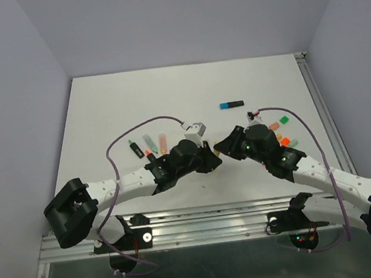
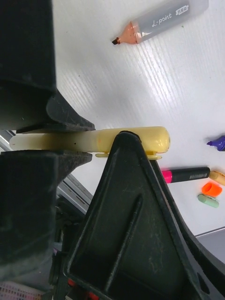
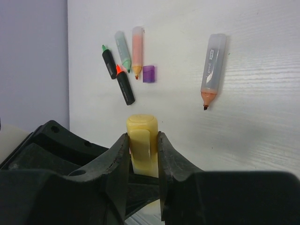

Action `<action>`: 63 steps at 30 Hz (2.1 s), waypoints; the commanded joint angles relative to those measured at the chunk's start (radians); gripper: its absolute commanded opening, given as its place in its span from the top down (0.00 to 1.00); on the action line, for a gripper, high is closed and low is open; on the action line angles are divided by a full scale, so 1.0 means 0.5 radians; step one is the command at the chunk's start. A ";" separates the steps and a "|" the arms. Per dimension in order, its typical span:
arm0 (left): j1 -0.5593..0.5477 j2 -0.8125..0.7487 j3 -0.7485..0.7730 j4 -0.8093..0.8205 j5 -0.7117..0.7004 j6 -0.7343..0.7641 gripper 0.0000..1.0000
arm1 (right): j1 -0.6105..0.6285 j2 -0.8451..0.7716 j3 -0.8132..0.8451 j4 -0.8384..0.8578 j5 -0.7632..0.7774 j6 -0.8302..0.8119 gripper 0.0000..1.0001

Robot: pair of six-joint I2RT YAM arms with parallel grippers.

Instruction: Open the pen caps

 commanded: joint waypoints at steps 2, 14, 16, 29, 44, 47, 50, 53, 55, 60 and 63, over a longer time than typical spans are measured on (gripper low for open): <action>-0.040 0.000 0.073 0.041 0.013 0.022 1.00 | 0.137 0.018 -0.010 0.208 0.479 0.124 0.99; -0.147 -0.401 -0.262 -0.106 -0.121 -0.183 1.00 | 0.089 0.417 0.524 -0.151 1.243 -0.041 0.99; -0.165 -0.499 -0.372 -0.109 -0.118 -0.263 1.00 | 0.027 0.494 0.576 -0.105 1.222 -0.066 0.99; -0.340 -0.733 -0.584 -0.378 -0.347 -0.512 1.00 | -0.488 0.718 0.917 -0.285 0.928 -0.396 0.99; 0.319 -0.049 0.057 -0.876 -0.704 -0.085 1.00 | -0.985 0.969 0.607 -0.556 0.725 -0.544 0.95; 0.377 0.064 0.088 -0.931 -0.778 -0.073 0.97 | -1.010 1.071 0.659 -0.660 0.875 -0.560 0.95; 0.414 0.135 0.106 -0.919 -0.772 -0.042 0.93 | -1.028 1.154 0.675 -0.679 0.903 -0.603 0.95; 0.433 0.181 0.137 -0.916 -0.766 -0.033 0.85 | -1.031 1.160 0.660 -0.685 0.903 -0.594 0.91; 0.433 0.196 0.149 -0.916 -0.751 -0.030 0.73 | -1.038 1.157 0.663 -0.703 0.906 -0.587 0.85; 0.436 0.178 0.143 -0.925 -0.735 -0.009 0.46 | -1.038 1.123 0.656 -0.768 0.921 -0.569 0.66; 0.433 0.135 0.137 -0.919 -0.701 0.007 0.29 | -1.038 1.047 0.647 -0.817 0.915 -0.554 0.54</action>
